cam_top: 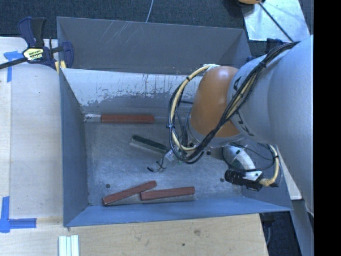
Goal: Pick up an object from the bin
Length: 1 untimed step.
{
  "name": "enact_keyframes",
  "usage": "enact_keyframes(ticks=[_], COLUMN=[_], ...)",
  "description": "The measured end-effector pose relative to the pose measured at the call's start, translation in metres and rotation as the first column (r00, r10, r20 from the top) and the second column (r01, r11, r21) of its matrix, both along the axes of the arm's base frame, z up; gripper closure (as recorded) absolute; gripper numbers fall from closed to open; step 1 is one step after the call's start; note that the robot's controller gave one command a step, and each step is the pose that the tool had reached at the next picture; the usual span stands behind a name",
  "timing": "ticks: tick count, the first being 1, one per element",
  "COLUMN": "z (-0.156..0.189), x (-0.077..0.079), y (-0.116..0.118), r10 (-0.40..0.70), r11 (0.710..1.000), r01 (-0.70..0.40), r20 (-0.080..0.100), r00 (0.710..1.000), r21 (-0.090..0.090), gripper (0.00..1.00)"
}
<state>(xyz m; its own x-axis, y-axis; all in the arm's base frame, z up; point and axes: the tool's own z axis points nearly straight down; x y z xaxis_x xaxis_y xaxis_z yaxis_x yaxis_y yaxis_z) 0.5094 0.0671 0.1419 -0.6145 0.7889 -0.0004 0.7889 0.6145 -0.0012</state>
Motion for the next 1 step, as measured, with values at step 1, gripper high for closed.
enact_keyframes(ticks=[1], z=[-0.0707], x=[0.0543], y=[0.0568], r10=[-0.094], r11=[0.996], r01=[0.094], r20=[0.005], r00=[0.996], r21=[0.002], gripper=[1.00])
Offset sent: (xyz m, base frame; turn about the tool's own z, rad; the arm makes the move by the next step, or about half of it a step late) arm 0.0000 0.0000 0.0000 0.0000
